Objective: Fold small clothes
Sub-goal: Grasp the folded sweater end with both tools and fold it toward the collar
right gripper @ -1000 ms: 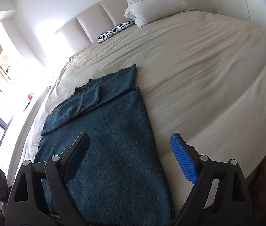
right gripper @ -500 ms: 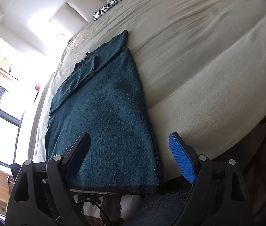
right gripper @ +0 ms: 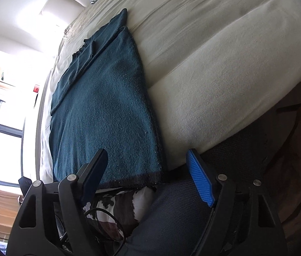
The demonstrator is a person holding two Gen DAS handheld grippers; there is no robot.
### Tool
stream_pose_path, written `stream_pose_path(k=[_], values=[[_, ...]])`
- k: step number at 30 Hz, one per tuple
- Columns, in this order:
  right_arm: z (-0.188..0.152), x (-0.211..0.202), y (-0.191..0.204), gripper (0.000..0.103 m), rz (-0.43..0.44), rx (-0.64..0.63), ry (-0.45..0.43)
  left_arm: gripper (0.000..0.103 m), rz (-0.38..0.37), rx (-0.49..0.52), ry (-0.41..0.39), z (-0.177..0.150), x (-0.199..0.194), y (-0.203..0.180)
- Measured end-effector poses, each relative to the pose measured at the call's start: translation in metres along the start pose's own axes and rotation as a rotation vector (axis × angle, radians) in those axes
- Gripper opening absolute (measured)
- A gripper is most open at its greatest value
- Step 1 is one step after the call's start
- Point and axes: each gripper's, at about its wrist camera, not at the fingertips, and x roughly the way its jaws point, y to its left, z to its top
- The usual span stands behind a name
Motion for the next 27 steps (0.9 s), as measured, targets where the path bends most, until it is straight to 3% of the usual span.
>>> stream_pose_path(k=[3, 5, 6, 7, 8, 11, 15, 20, 27], values=[[0.0, 0.005, -0.001, 0.061, 0.007, 0.004, 0.026, 0.032, -0.01, -0.008, -0.001, 0.0, 0.0, 0.001], [0.001, 0.008, -0.003, 0.049, 0.011, 0.012, 0.033, 0.03, -0.005, -0.001, -0.001, 0.0, -0.001, 0.001], [0.001, 0.009, -0.004, 0.045, 0.015, 0.018, 0.038, 0.027, 0.0, 0.0, -0.005, 0.0, -0.001, 0.0], [0.0, 0.011, -0.005, 0.033, 0.016, 0.019, 0.046, 0.014, 0.001, -0.001, -0.003, 0.0, -0.002, 0.001], [0.0, 0.012, -0.006, 0.023, 0.012, 0.019, 0.051, 0.008, -0.005, -0.001, 0.001, 0.0, -0.002, 0.0], [-0.002, 0.012, -0.005, 0.008, 0.03, 0.015, 0.048, 0.007, -0.015, 0.011, -0.008, 0.0, -0.006, -0.003], [0.003, 0.002, 0.007, 0.007, 0.096, -0.012, 0.024, 0.007, -0.059, 0.009, -0.025, 0.003, -0.016, -0.003], [0.018, -0.016, 0.028, 0.007, 0.229, -0.023, -0.038, 0.006, -0.205, -0.086, -0.066, 0.014, -0.035, 0.007], [0.042, -0.032, 0.046, 0.007, 0.312, -0.011, -0.125, 0.006, -0.358, -0.112, -0.168, 0.04, -0.064, -0.003]])
